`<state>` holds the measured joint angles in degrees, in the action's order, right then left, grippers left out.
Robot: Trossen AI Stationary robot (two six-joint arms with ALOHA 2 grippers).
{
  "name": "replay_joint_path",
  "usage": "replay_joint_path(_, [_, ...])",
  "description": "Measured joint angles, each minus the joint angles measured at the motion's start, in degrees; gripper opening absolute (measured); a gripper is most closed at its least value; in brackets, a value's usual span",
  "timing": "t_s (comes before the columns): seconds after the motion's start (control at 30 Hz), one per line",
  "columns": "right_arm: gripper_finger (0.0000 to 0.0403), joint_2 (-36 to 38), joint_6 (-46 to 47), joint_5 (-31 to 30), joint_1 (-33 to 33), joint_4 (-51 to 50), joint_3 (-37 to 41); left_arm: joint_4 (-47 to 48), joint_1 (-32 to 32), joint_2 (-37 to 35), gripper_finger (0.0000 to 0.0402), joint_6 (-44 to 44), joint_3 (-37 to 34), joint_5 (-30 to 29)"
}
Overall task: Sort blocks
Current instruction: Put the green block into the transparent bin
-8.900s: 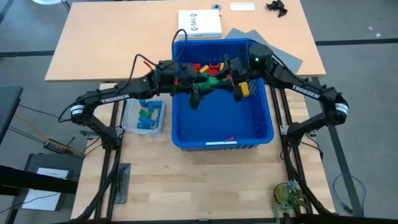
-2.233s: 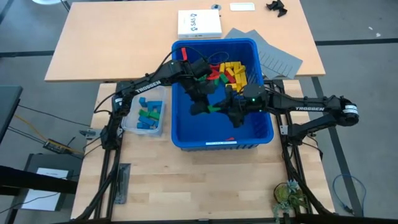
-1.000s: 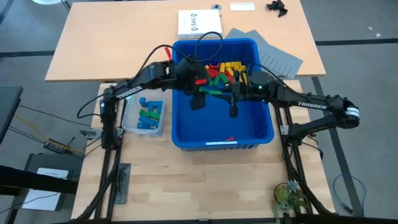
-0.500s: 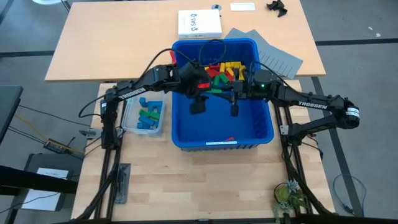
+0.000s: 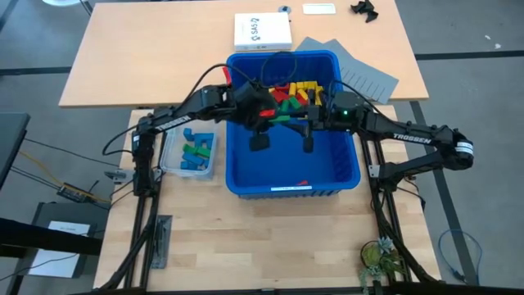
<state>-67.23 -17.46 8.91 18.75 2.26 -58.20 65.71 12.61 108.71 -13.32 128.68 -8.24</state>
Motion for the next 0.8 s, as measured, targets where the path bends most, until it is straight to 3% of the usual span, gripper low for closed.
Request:
replay_joint_path(0.27, [0.0197, 6.6, 0.0, -6.8, 1.5, -5.4, 0.0, 7.1, 0.1, -4.9, 0.0064, 6.1, 0.0, -6.8])
replay_joint_path(0.5, [0.0222, 8.2, 1.0, -8.1, 4.7, -13.9, 0.0, 20.7, 2.3, -9.9, 0.0064, 19.3, -3.1, -16.9])
replay_joint_path(0.6, [0.0221, 7.0, 2.4, -8.0, 5.7, -15.4, 0.0, 24.6, 3.0, -12.4, 0.0064, 25.7, -7.5, -20.4])
replay_joint_path(0.8, [0.0213, 4.3, 3.8, -7.8, 6.5, -16.2, 0.0, 22.3, 3.8, -22.1, 0.0064, 36.5, -25.5, -21.1])
